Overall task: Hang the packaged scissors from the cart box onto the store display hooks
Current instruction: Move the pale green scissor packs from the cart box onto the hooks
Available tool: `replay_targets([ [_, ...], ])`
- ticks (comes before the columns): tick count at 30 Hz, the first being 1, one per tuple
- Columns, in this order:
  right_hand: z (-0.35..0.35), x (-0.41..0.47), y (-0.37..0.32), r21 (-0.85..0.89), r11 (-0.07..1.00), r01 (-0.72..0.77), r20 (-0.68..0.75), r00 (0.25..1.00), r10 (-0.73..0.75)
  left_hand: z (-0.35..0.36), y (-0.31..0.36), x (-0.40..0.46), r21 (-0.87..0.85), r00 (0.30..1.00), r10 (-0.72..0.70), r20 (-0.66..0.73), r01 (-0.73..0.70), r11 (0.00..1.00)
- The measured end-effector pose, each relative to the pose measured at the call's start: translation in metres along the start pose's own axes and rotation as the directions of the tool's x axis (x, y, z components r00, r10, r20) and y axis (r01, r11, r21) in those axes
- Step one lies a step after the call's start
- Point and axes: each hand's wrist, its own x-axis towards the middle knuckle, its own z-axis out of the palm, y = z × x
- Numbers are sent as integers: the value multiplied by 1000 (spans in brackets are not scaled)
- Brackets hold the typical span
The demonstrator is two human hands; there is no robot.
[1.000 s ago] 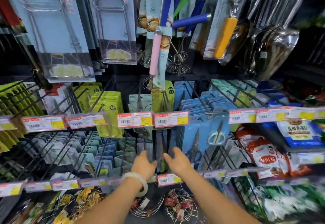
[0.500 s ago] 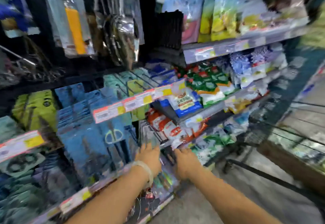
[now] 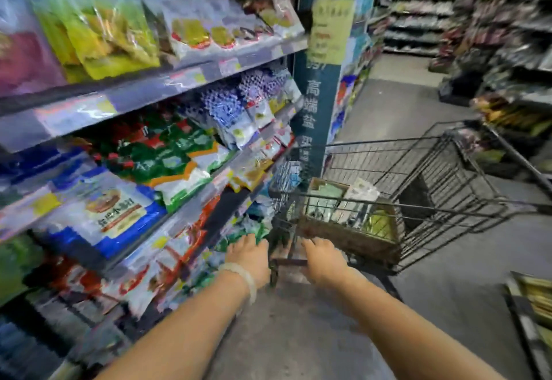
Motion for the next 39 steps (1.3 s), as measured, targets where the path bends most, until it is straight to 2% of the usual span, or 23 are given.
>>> replay_targets([
  [4, 0, 48, 45, 45, 993, -106, 0, 994, 107, -6, 33, 70, 11, 996, 75, 38, -75, 997],
  [8, -4, 84, 63, 72, 987, -141, -10, 990, 142, -15, 44, 115, 25, 991, 125, 48, -126, 992],
  [17, -67, 244, 122, 166, 955, -246, -36, 966, 255, -72, 67, 298, -23, 974, 217, 66, -216, 976],
  [22, -65, 300, 149, 176, 934, -311, 79, 950, 302, -70, 68, 361, -58, 959, 221, 175, -214, 975],
  [26, -50, 338, 175, 270, 887, -374, 147, 927, 346, -62, 70, 406, -103, 955, 199, 218, -180, 978],
  [29, -34, 368, 198, 262, 877, -402, 217, 910, 352, -47, 74, 438, -135, 938, 183, 295, -148, 980],
  [34, -3, 424, 232, 275, 859, -432, 348, 878, 330, -17, 86, 497, -179, 904, 110, 413, -37, 983],
  [39, 41, 472, 259, 330, 794, -511, 497, 809, 315, 13, 108, 548, -218, 885, 19, 465, 93, 972],
])
